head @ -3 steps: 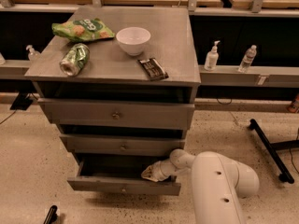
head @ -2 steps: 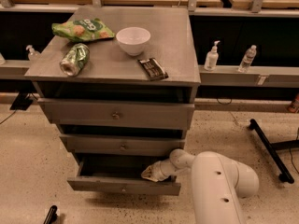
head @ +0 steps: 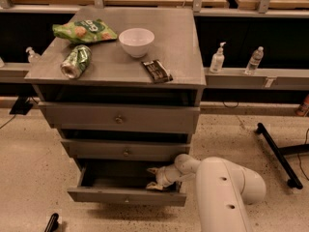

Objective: Open bottom drawer

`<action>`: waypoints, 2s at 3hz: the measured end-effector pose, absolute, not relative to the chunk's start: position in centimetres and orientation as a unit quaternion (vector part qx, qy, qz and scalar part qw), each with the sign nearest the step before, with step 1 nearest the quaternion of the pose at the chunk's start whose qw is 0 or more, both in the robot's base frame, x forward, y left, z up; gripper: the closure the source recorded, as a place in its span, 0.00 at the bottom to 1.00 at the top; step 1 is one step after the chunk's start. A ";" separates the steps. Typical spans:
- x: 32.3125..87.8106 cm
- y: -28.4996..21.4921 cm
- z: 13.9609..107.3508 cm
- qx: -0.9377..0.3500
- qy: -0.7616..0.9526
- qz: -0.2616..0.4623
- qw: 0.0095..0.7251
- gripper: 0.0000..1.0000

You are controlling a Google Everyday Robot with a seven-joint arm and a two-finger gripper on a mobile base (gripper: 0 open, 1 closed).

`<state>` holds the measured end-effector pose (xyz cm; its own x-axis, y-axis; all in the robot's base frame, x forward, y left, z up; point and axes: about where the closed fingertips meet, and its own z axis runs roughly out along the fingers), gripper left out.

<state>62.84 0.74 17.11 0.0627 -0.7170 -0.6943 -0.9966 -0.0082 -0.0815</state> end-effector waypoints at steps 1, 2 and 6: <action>62.9 0.8 17.2 -0.667 0.643 0.239 0.292 0.20; 62.1 0.7 18.4 -0.645 0.665 0.218 0.308 0.42; 61.4 2.1 17.7 -0.620 0.695 0.209 0.299 1.00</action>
Offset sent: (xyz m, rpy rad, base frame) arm -0.0195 -0.0067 0.0418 -0.0162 -0.0807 -0.2407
